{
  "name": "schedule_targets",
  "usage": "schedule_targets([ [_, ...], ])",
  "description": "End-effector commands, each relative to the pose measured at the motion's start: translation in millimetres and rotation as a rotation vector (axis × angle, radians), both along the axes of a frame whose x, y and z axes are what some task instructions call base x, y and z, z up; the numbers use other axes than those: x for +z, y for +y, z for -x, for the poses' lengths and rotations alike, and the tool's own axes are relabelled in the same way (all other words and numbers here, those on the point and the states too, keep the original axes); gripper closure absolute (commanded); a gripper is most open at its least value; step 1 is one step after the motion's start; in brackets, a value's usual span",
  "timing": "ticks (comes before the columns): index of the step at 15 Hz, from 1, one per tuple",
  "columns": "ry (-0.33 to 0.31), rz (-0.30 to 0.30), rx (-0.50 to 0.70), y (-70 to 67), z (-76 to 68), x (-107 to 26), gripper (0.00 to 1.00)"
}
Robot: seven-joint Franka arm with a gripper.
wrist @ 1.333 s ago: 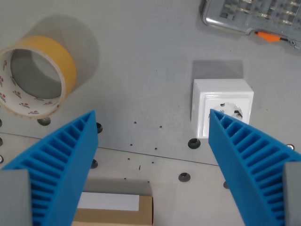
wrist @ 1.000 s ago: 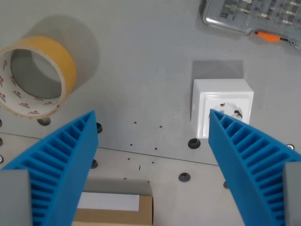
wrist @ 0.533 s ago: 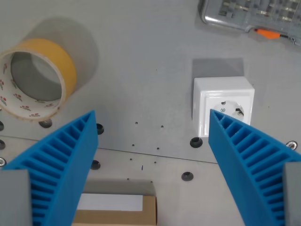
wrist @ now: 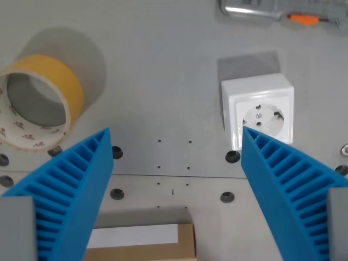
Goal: Move above the white socket
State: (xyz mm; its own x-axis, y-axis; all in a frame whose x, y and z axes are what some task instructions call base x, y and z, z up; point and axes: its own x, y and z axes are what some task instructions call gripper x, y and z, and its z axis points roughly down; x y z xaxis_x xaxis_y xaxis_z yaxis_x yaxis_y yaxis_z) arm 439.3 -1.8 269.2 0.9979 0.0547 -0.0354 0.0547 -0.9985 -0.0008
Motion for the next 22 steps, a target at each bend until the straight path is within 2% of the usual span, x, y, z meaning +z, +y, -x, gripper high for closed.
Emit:
schedule_targets([
  [1, -0.089, 0.021, -0.276, -6.2, 7.0, -9.2, 0.00],
  [6, -0.109, 0.020, -0.443, -16.5, 13.8, -23.1, 0.00],
  [22, -0.105, 0.011, -0.976, -55.8, 30.8, -68.6, 0.00],
])
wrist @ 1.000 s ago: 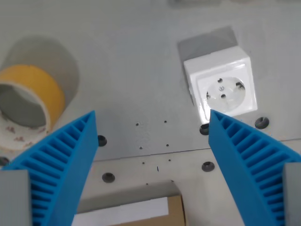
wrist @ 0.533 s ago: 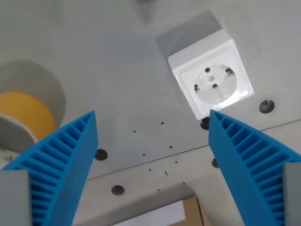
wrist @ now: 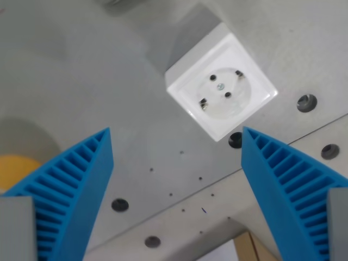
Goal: Move above the white socket
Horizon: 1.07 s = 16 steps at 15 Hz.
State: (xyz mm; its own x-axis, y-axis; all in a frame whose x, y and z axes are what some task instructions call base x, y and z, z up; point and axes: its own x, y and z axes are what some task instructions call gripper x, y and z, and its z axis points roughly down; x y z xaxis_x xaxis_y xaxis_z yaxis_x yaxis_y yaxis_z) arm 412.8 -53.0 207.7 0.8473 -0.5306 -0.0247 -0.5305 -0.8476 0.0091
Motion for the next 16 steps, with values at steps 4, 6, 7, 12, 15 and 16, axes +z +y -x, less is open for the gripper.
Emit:
schedule_targets([
  [4, -0.093, 0.027, -0.485, -14.0, 8.0, -18.0, 0.00],
  [6, -0.097, 0.029, -0.534, -18.1, 9.8, -22.7, 0.00],
  [7, -0.098, 0.030, -0.542, -20.0, 10.7, -24.9, 0.00],
  [12, -0.106, 0.032, -0.607, -27.5, 13.5, -33.1, 0.00],
  [15, -0.105, 0.033, -0.609, -30.9, 14.7, -37.0, 0.00],
  [16, -0.103, 0.033, -0.602, -32.0, 14.9, -38.0, 0.00],
])
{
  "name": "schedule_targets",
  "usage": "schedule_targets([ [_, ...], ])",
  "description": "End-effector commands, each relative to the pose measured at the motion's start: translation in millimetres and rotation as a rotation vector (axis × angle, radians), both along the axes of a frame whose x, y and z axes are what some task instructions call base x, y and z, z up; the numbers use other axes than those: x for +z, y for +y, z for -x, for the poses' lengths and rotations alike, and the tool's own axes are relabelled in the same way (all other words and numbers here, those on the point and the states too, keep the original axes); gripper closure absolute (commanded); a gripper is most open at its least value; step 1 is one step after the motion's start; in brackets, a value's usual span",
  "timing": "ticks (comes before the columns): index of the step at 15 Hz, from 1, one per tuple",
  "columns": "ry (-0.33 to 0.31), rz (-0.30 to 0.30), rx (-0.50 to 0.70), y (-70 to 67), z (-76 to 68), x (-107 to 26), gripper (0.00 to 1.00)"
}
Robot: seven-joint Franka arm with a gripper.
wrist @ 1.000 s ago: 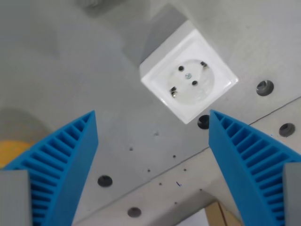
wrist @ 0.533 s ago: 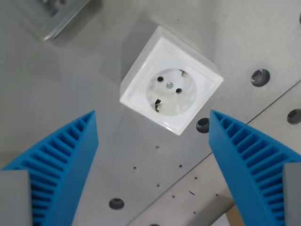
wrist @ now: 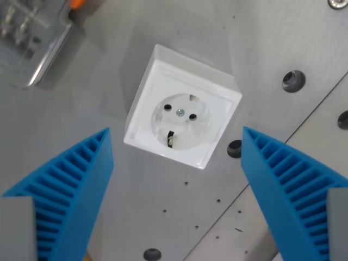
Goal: Move above the white socket
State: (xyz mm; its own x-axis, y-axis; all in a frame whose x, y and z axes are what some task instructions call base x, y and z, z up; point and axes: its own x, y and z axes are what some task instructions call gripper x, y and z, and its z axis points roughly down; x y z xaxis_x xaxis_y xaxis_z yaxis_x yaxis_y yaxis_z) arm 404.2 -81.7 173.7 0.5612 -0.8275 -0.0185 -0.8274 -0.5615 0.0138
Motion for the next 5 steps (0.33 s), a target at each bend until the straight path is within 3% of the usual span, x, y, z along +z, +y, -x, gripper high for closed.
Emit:
schedule_targets([
  [1, -0.091, 0.046, -0.180, -4.2, 6.5, -4.8, 0.00],
  [5, -0.092, 0.050, -0.143, -6.6, 6.6, -6.9, 0.00],
])
